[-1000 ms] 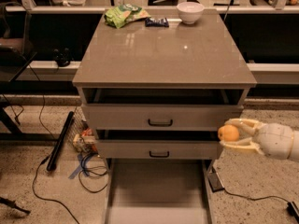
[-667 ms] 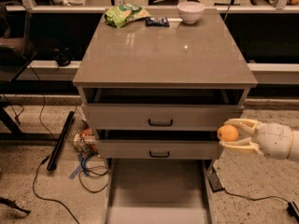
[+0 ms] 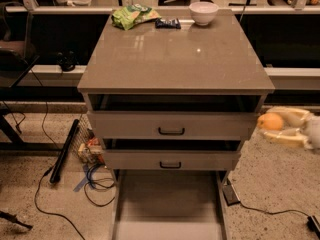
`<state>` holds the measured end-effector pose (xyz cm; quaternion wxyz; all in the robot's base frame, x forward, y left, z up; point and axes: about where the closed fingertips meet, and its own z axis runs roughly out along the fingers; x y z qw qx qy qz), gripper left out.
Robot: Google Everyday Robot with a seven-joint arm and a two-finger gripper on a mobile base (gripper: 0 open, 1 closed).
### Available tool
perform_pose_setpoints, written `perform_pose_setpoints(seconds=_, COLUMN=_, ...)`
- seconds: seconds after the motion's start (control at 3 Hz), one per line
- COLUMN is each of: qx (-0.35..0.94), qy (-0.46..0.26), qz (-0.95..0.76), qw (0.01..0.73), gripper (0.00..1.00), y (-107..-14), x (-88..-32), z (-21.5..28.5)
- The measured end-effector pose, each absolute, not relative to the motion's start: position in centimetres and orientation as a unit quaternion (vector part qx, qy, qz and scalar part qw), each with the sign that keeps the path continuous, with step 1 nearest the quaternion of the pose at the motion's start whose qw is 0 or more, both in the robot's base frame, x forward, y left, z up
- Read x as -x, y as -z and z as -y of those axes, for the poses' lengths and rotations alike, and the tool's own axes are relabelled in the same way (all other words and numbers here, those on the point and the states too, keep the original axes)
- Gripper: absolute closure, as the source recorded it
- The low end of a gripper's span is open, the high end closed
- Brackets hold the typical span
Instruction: Pick orange from bottom drawer and place on counter
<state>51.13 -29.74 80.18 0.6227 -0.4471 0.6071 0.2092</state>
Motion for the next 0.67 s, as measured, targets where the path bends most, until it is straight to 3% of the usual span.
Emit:
perform_pose_setpoints(seconds=0.33, qx=0.4, qy=-0.194, qz=-0.638, qw=0.629, gripper=1.0, y=-85.82, x=-54.45, z=34.48)
perform_pose_setpoints(seconds=0.67, qx=0.402, qy=-0.195, qz=-0.637, qw=0.628, gripper=1.0, y=-85.68, x=-54.41, z=34.25)
